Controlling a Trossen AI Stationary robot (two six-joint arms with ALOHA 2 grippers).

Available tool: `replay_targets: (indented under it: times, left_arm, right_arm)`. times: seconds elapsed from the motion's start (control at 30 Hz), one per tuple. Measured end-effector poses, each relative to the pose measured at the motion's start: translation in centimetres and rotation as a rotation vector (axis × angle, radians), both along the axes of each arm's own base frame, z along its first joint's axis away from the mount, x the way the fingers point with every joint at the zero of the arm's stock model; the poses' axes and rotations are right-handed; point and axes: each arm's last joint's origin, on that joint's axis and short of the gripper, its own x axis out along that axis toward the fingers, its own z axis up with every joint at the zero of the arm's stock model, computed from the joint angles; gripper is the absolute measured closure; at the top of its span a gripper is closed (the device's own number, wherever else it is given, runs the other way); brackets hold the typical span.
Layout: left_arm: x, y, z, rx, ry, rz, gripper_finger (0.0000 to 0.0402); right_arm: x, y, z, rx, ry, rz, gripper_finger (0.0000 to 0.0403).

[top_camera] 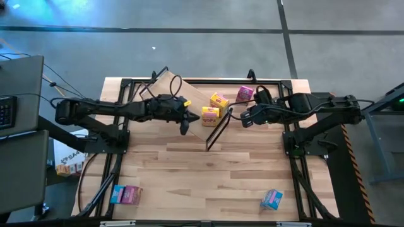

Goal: Stack cereal on shelf
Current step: Put the yellow cereal box on the shelf aligned with the other yellow cereal box

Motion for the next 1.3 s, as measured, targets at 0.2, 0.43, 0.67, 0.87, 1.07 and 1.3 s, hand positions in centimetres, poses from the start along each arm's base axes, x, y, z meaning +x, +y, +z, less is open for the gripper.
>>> replay_targets:
  times: [0.2,0.43,0.67,0.87,1.07,1.3]
  left_arm:
    - [-2.2,-0.7,0.8,0.052,0.100,-0.059,0.0401]
    - [-0.9,-3.7,1.0,0.153,0.022,-0.214,0.0401]
    - [0.6,-3.6,0.1,0.205,-0.007,-0.112,0.0402]
    - [0.7,-2.9,-0.1,0.238,0.002,-0.091,0.0401]
    - [0.7,-2.0,0.0,0.260,-0.004,-0.069,0.0401]
    - [1.1,-1.4,-0.3,0.282,-0.012,-0.074,0.0401]
  right_arm:
    - [0.0,0.0,0.0,0.000,0.000,0.000,0.0403]
    - [0.0,0.0,0.0,-0.011,-0.003,-0.010,0.0403]
    - [0.0,0.0,0.0,-0.001,-0.012,-0.024,0.0403]
    - [0.0,0.0,0.0,-0.001,-0.012,-0.024,0.0403]
    - [0.0,0.0,0.0,0.001,-0.014,-0.027,0.0403]
    - [0.0,-0.2,0.0,0.005,-0.013,-0.034,0.0403]
